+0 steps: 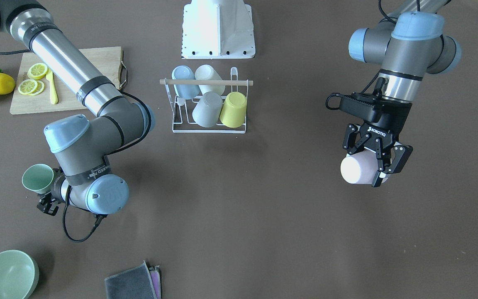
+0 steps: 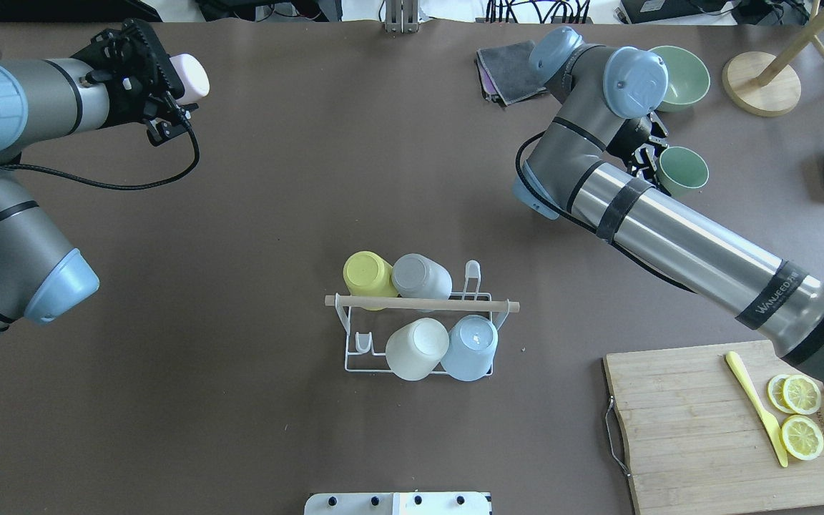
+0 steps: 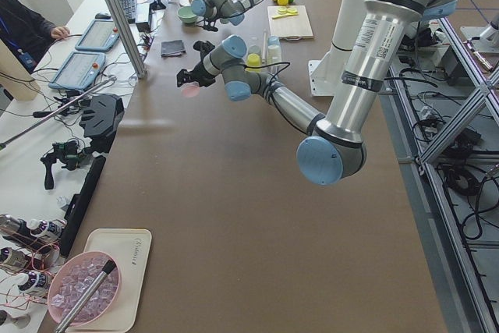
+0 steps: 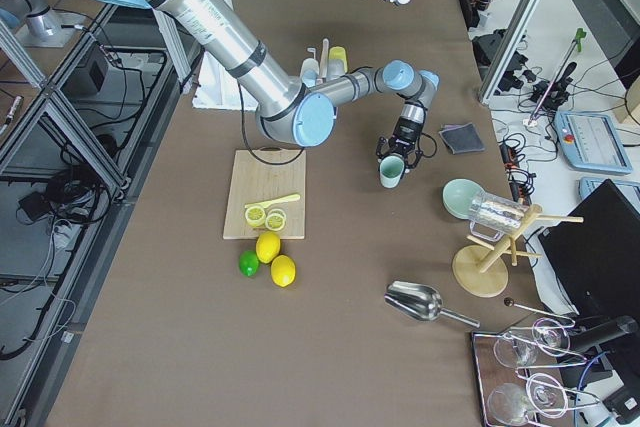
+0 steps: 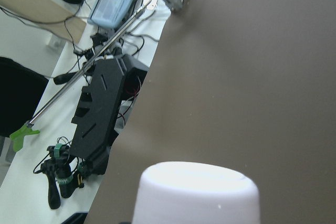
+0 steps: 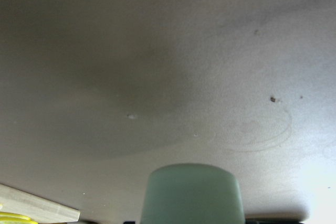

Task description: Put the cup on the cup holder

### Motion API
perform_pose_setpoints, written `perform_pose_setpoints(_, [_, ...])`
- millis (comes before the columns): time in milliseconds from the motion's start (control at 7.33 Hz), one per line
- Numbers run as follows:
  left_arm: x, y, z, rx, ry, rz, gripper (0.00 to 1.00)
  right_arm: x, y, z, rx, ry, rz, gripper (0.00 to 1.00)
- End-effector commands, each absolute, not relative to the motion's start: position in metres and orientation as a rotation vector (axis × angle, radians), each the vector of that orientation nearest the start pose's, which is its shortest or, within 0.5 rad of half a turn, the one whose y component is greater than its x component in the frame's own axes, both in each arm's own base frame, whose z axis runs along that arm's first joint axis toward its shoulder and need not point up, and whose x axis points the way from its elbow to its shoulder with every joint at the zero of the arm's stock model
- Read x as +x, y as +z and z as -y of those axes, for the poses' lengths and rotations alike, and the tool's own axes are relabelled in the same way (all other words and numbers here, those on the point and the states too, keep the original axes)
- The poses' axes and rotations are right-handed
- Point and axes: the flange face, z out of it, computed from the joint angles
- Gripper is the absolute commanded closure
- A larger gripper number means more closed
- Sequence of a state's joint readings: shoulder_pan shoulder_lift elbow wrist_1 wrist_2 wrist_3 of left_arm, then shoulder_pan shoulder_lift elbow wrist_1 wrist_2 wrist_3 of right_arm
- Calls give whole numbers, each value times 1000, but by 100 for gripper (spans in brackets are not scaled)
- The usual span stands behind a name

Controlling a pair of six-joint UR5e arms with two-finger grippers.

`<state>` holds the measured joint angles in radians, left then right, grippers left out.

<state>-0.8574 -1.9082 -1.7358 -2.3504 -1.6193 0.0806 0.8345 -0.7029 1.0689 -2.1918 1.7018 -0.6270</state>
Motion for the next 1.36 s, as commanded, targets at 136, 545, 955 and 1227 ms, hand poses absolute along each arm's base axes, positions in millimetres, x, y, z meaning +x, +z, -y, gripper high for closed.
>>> perform_pose_setpoints(136, [312, 286, 493, 1477, 583, -754, 65, -383, 376, 629, -101, -1288, 303, 73])
perform_pose_setpoints(545, [349, 239, 401, 1691, 544, -1160, 65, -315, 350, 655, 157, -1164, 637, 73])
perform_pose_setpoints(955, [409, 183, 316, 1695, 612, -1431, 65, -297, 322, 664, 394, -998, 920, 73])
perform_pose_setpoints(1227, [448, 194, 278, 1706, 630, -1573, 65, -292, 324, 650, 585, -878, 1012, 73])
